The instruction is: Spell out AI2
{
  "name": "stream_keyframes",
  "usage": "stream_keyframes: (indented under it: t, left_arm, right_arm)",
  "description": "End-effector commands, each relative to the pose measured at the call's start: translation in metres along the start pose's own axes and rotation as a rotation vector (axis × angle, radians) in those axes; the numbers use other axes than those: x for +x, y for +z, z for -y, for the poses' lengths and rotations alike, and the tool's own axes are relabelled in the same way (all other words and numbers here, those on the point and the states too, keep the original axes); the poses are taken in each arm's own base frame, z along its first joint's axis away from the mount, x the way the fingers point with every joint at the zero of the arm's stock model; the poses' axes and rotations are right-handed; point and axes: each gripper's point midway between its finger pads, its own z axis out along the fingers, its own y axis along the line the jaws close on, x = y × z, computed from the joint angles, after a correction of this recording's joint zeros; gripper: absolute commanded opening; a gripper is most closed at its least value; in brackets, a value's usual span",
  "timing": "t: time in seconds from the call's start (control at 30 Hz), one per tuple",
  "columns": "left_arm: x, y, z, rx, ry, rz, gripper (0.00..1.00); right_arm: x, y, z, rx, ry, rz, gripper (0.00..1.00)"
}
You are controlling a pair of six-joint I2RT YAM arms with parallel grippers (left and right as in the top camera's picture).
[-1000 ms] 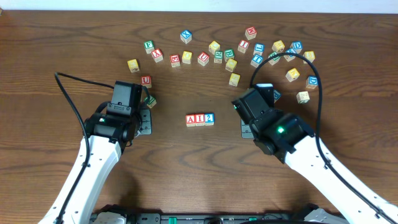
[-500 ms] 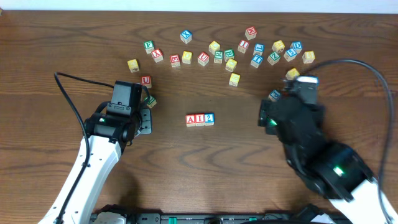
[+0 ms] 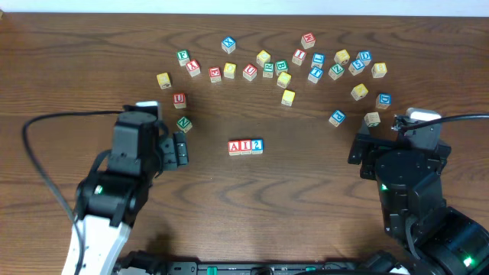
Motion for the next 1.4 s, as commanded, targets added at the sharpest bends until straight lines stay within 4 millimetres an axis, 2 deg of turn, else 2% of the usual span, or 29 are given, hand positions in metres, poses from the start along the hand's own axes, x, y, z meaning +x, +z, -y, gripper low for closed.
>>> stream_keyframes:
  t: [0.0,0.17,1.1,1.37]
  left_arm:
    - [-0.016,-0.022,-0.001,0.01,-0.011,0.089,0.93]
    - [-0.019,-0.03,-0.001,0.017,-0.015,0.117,0.93]
    - [-0.011,-0.011,-0.001,-0.001,-0.006,0.044,0.93]
    - [-0.012,-0.011,-0.001,-0.001,-0.006,0.047,0.93]
  right_arm:
    - [-0.006,-0.002,0.006,0.028,-0.008,0.016,0.99]
    - [-0.004,-0.002,0.007,0.03,-0.014,0.01,0.99]
    - [-0.003,-0.002,0.005,0.016,-0.014,0.004,0.99]
    - [-0.003,-0.002,0.005,0.016,-0.014,0.004,0.99]
